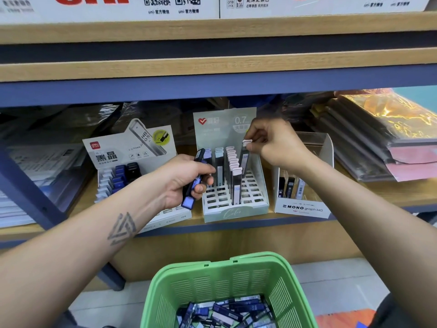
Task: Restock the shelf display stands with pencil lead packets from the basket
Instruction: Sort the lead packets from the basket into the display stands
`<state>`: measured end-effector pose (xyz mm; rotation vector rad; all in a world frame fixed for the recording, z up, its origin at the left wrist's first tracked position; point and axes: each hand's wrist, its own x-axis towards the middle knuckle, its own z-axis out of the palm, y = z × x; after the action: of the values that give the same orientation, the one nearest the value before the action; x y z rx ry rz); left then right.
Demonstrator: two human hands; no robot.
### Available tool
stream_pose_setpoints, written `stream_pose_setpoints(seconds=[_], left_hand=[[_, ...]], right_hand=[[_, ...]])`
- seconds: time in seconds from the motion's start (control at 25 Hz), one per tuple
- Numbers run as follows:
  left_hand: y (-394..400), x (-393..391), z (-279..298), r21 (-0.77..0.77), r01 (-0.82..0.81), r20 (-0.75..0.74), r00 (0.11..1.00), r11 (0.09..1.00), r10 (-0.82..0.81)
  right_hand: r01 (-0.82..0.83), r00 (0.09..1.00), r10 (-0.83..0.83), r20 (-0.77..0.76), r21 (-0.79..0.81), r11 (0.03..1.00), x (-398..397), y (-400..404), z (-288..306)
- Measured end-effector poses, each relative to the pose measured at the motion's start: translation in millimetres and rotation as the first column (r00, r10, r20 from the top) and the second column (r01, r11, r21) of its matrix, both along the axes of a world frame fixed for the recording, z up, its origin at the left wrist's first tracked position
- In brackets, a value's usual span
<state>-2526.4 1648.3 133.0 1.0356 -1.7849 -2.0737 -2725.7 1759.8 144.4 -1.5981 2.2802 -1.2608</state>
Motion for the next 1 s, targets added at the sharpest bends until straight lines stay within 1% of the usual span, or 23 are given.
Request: stream_pose_setpoints(seconds=[0.16, 0.36, 0.52, 0.72, 0.76, 0.8, 0.84, 0.88, 0.92, 0.96, 1.0], left_hand=[[0.2, 1.1, 0.6, -0.001, 0.001, -0.003, 1.000, 1.000, -0.001], [1.8, 0.5, 0.7, 0.014, 0.032, 0.015, 0.999, 0.999, -0.033], [-1.2, 2.9, 3.9, 0.063, 0.080, 0.056, 0.995, 0.995, -0.083], [-0.8, 5.1, 6.6, 0.121, 0.123, 0.042, 0.991, 0.985, -0.129], [-0.9, 6.2, 7.3, 0.138, 0.132, 0.030, 0.990, 0.982, -0.137], [-0.6, 7.3, 8.6, 0.155, 0.138, 0.010, 0.990, 0.978, -0.141], [0.2, 8.6, 10.3, 0.167, 0.149, -0.019, 0.989, 0.975, -0.148], [1.4, 10.2, 11.6, 0.172, 0.169, -0.055, 0.985, 0.970, -0.162], [2.5, 11.6, 12.7, 0.164, 0.194, -0.092, 0.979, 0.967, -0.181], [3.9, 12.9, 13.7, 0.145, 0.219, -0.126, 0.971, 0.965, -0.201], [4.9, 14.0, 14.1, 0.122, 0.241, -0.150, 0.963, 0.963, -0.222]], right_hand=[[0.008, 1.000, -0.008, -0.009, 0.010, 1.000, -0.7, -4.6, -5.4], [0.055, 0.996, -0.051, -0.074, 0.042, 0.998, -4.9, -13.7, -18.3], [0.062, 0.980, -0.042, -0.196, 0.097, 0.993, -2.6, -20.0, -17.3], [0.075, 0.968, -0.028, -0.248, 0.182, 0.980, -1.6, -17.0, -14.7], [0.093, 0.959, -0.039, -0.280, 0.182, 0.979, -0.2, -15.3, -12.1], [0.116, 0.948, -0.065, -0.312, 0.149, 0.982, 3.3, -13.1, -7.2], [0.119, 0.944, -0.087, -0.319, 0.083, 0.989, 7.7, -11.5, -0.8], [0.091, 0.963, -0.086, -0.256, 0.009, 0.996, 14.5, -9.5, 7.7], [0.032, 0.992, -0.037, -0.121, -0.044, 0.999, 22.4, -8.4, 16.2], [-0.052, 0.998, 0.053, 0.030, -0.048, 0.998, 31.0, -6.8, 23.9], [-0.143, 0.980, 0.143, 0.139, -0.012, 0.990, 40.0, -4.9, 29.8]])
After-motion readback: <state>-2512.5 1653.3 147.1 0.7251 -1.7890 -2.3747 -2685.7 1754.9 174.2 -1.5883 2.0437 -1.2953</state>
